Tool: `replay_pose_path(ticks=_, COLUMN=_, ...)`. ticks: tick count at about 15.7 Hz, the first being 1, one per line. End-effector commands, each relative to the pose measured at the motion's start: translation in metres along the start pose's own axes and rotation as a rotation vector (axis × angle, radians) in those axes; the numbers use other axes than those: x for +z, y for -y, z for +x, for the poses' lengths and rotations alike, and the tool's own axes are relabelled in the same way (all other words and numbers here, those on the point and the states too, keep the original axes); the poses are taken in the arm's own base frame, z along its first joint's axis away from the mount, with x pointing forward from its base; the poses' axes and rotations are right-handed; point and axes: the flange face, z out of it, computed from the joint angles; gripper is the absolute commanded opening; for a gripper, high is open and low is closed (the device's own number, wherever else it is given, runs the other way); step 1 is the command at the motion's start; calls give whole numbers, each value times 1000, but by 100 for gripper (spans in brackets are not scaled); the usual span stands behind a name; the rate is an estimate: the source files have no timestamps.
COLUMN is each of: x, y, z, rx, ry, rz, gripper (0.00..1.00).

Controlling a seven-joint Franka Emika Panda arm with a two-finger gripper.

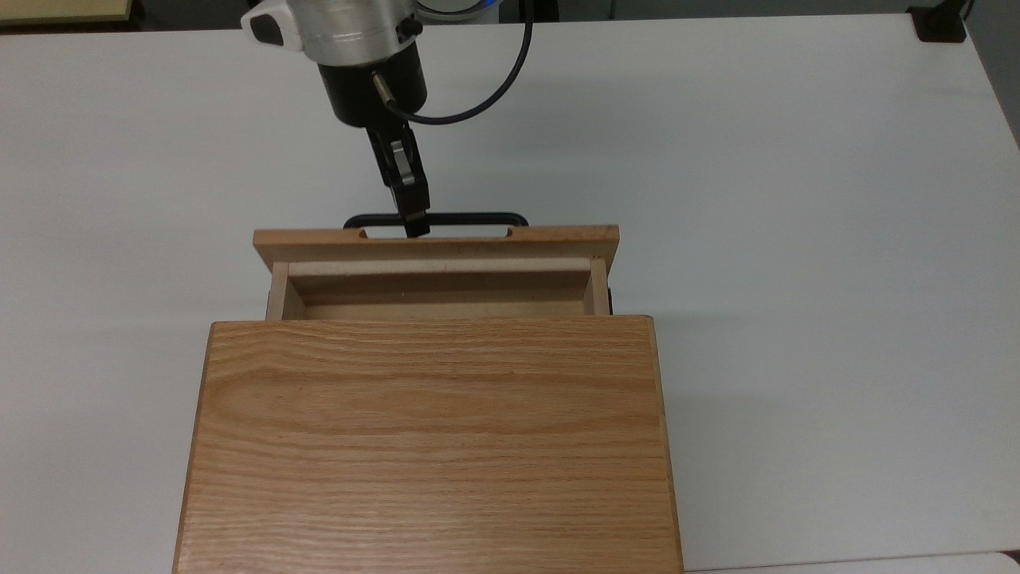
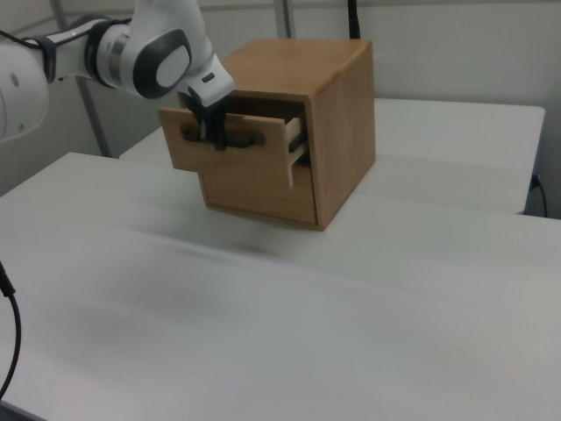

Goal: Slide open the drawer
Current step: 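Pull the handle straight out, sliding the drawer out of the cabinet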

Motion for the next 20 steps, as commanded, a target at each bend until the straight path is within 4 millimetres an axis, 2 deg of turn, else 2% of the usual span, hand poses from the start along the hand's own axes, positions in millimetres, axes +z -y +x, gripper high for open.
replay_pose_path(ticks=1, x=-28, y=-14, z=-40, rx=-124, ry=42, rz=-69, gripper=0)
replay_pose_path(ticks=15, x=-48, y=-67, z=-78, rx=-152, ry=72, rz=-169, gripper=0)
replay_pose_path(ticks=20, x=-46, y=-73, z=-81, rx=-158, ry=76, rz=-201, gripper=2)
